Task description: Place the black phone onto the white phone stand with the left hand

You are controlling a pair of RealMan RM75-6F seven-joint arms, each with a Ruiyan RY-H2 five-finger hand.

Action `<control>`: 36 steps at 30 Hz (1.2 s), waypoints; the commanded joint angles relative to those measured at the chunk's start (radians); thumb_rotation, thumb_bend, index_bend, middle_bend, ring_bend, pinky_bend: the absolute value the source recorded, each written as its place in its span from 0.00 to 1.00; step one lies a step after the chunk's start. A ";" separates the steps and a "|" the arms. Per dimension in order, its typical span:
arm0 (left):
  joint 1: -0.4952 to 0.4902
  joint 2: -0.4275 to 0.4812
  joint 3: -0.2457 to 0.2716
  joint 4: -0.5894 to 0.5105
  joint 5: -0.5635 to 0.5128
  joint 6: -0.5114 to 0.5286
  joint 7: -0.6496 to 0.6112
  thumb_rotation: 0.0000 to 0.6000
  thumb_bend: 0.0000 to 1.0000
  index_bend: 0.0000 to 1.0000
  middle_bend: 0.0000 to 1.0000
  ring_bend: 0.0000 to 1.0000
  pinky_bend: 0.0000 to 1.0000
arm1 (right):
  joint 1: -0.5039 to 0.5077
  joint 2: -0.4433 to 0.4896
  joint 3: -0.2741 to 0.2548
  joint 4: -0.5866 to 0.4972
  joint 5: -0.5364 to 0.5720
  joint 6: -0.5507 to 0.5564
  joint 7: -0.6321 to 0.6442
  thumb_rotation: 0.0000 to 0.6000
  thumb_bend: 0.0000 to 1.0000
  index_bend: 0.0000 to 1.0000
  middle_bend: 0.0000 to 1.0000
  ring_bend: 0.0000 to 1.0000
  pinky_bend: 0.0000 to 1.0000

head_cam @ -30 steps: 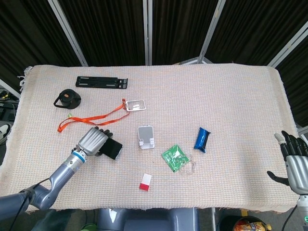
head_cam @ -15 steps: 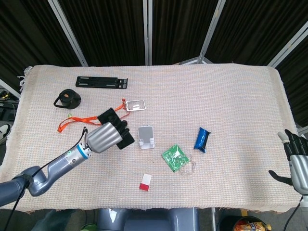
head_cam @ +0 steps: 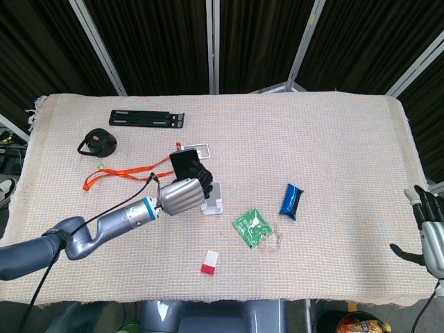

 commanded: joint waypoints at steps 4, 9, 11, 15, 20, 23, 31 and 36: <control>-0.037 -0.047 0.006 0.031 -0.005 -0.057 0.036 1.00 0.00 0.60 0.44 0.46 0.39 | -0.002 0.006 0.003 0.006 0.007 -0.001 0.019 1.00 0.00 0.00 0.00 0.00 0.00; -0.055 -0.064 0.006 0.049 -0.006 -0.072 0.055 1.00 0.00 0.60 0.44 0.46 0.39 | -0.002 0.010 0.002 0.008 0.008 -0.004 0.028 1.00 0.00 0.00 0.00 0.00 0.00; -0.061 -0.073 0.001 0.054 -0.011 -0.075 0.060 1.00 0.00 0.60 0.44 0.46 0.39 | -0.002 0.011 0.002 0.009 0.009 -0.005 0.030 1.00 0.00 0.00 0.00 0.00 0.00; -0.075 -0.083 0.008 0.060 -0.012 -0.097 0.077 1.00 0.00 0.60 0.44 0.46 0.37 | -0.002 0.012 0.002 0.010 0.012 -0.007 0.036 1.00 0.00 0.00 0.00 0.00 0.00; -0.079 -0.101 0.016 0.067 -0.023 -0.107 0.092 1.00 0.00 0.59 0.44 0.46 0.33 | -0.003 0.016 0.002 0.015 0.010 -0.008 0.049 1.00 0.00 0.00 0.00 0.00 0.00; -0.085 -0.123 0.018 0.082 -0.023 -0.103 0.100 1.00 0.00 0.59 0.44 0.46 0.33 | -0.006 0.020 0.005 0.017 0.013 -0.004 0.061 1.00 0.00 0.00 0.00 0.00 0.00; -0.092 -0.134 0.025 0.100 -0.028 -0.109 0.134 1.00 0.00 0.58 0.43 0.45 0.33 | -0.008 0.023 0.004 0.020 0.013 -0.004 0.074 1.00 0.00 0.00 0.00 0.00 0.00; -0.091 -0.147 0.027 0.104 -0.039 -0.105 0.137 1.00 0.00 0.56 0.42 0.44 0.33 | -0.008 0.023 0.004 0.018 0.012 -0.003 0.074 1.00 0.00 0.00 0.00 0.00 0.00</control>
